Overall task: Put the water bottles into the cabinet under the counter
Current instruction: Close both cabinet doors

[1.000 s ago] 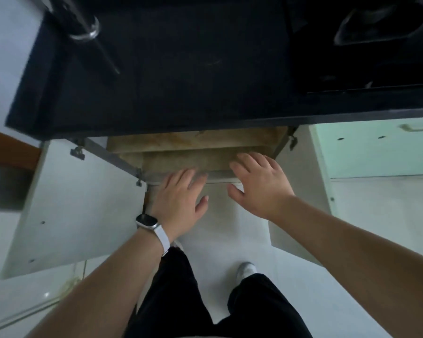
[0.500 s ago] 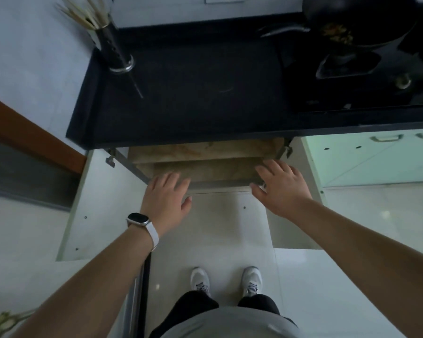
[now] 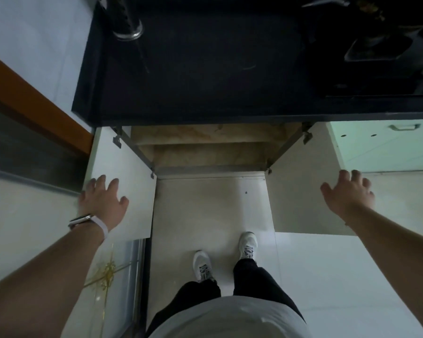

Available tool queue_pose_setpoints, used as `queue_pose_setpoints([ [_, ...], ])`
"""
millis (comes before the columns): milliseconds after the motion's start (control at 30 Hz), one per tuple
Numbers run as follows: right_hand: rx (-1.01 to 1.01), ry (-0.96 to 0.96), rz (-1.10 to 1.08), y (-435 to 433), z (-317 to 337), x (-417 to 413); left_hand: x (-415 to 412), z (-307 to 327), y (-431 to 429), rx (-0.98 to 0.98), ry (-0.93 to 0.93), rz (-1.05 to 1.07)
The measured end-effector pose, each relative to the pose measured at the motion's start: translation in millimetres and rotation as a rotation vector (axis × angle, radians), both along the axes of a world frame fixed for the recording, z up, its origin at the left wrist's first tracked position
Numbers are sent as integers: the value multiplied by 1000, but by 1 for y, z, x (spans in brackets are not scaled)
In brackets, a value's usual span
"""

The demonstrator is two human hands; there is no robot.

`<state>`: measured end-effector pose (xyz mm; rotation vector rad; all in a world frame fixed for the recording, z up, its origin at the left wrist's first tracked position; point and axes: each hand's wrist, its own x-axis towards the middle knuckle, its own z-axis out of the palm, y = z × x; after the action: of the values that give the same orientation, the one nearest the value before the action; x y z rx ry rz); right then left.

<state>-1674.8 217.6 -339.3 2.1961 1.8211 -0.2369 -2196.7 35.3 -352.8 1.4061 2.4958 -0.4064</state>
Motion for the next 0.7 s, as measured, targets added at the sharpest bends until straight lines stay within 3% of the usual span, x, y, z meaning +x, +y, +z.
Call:
queue_pose_setpoints([
  [300,-114,72,-129,-9,-28,-3,-20,-14,-35,-90,-141,308],
  [700,-81,116,-157,-19,-31,-1,6,-27,-29,-26,-104,284],
])
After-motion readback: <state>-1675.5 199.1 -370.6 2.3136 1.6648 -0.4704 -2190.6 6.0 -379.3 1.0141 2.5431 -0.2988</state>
